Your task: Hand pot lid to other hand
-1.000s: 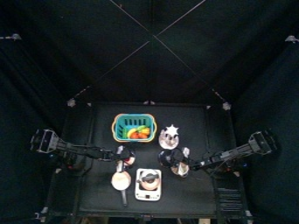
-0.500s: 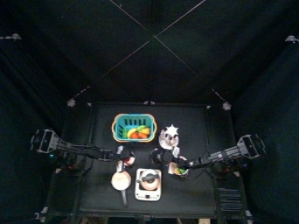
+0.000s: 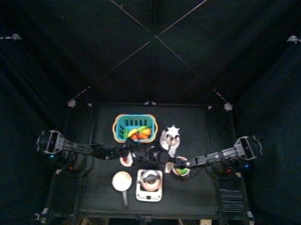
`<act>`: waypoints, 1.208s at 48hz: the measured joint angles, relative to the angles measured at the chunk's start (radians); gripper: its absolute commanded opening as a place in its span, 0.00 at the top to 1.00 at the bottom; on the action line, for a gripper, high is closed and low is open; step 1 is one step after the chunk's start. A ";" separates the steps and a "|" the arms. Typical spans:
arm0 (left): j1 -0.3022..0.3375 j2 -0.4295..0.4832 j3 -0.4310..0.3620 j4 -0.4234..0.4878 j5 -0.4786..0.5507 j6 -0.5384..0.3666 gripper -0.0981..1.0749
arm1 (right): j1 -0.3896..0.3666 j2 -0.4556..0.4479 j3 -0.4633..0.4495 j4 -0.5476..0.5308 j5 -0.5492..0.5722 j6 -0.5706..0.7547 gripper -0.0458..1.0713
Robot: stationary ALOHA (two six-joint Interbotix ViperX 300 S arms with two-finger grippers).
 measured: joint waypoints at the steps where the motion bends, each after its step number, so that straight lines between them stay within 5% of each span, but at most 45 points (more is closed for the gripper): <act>1: 0.000 0.006 -0.006 -0.012 0.000 0.002 0.08 | 0.000 0.000 -0.002 -0.002 0.000 0.000 0.38; 21: 0.000 0.084 -0.089 -0.132 -0.015 -0.002 0.11 | 0.000 0.008 -0.008 -0.014 0.002 0.000 0.38; 44: 0.005 0.094 -0.095 -0.135 -0.023 -0.003 0.57 | -0.005 0.015 -0.011 -0.014 -0.002 0.000 0.36; 58: 0.011 0.095 -0.087 -0.133 -0.023 -0.003 0.60 | 0.002 0.017 -0.011 -0.012 -0.003 0.000 0.32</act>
